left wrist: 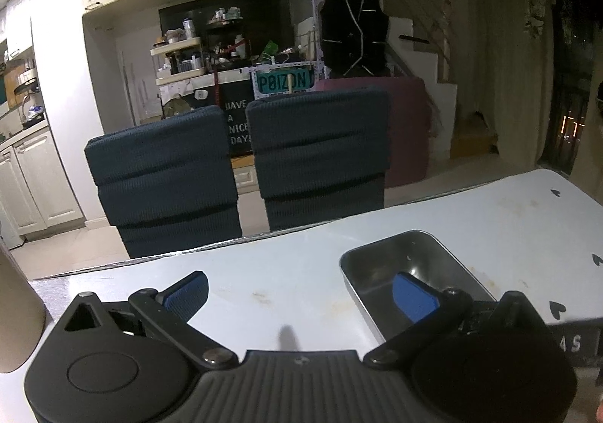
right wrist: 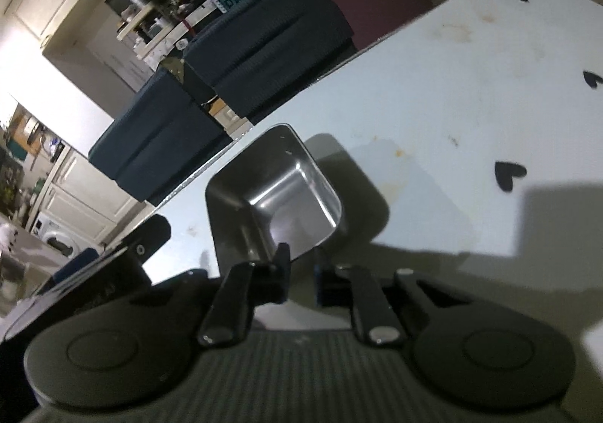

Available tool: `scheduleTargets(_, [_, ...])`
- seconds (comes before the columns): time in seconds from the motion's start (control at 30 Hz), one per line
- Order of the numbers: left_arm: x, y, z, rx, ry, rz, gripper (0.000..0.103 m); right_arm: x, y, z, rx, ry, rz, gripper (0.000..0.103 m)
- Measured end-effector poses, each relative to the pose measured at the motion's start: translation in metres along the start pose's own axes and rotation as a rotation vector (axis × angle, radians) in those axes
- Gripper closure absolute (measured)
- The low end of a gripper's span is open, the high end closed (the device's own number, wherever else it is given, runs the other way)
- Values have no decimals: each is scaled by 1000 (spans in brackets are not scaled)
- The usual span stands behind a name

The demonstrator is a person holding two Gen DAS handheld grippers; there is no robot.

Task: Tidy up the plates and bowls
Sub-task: 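Close both grippers on opposite rims of the small square steel dish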

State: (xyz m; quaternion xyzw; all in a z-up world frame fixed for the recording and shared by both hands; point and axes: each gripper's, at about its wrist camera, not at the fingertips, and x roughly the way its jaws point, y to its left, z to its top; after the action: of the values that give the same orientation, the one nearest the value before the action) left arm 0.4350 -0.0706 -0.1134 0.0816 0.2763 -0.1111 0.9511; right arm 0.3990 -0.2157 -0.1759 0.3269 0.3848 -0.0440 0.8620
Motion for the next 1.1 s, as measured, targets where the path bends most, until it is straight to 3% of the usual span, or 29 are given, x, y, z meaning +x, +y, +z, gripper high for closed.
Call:
scheduleTargets(0.07, [0,1,0,-8,-1,8,1,4,1,-1,30,35,40,87])
scheduleTargets(0.17, [0,3,-1,-16,0,7,1,14,6,-6,87,98,69,74])
scheduleTargets(0.27, [0,3,-2,-14,4,-1,1,20,17,-11,72,120,60,72])
scheduleTargets(0.3, [0,3,-2,-12,5,-5,1,22,18,-12,64,123,50,75])
scheduleTargets(0.37, [0,4,-1,-13,3,-10,1,25,20,-12,42,133,23,92])
scheduleTargets(0.4, [0,5,-1,-16,1,-10,1,25,18,-12,32,134,-9,96])
scheduleTargets(0.47, [-1,6,0,-23,-5,-10,1,22,9,-11,66,116,-37,96])
scheduleTargets(0.53, [-2,7,1,-30,-11,-9,1,20,-1,-9,110,116,-12,96])
scheduleTargets(0.63, [-2,8,2,-46,-21,-3,2,17,-6,-7,147,154,82,90])
scheduleTargets(0.67, [-1,9,3,-49,-22,-1,3,14,-9,-6,155,156,111,84])
scheduleTargets(0.7, [0,10,4,-51,-22,-6,4,10,-9,-5,162,152,146,70])
scheduleTargets(0.77, [3,11,8,-42,-26,-20,6,4,-7,-3,166,129,188,52])
scheduleTargets(0.8, [5,11,10,-34,-30,-24,7,1,-6,-2,176,113,191,48])
scheduleTargets(0.93, [11,7,19,6,-52,-43,7,5,-9,-1,289,101,182,47])
scheduleTargets(1.1, [18,-1,16,57,-69,-62,7,19,-4,0,310,81,167,52])
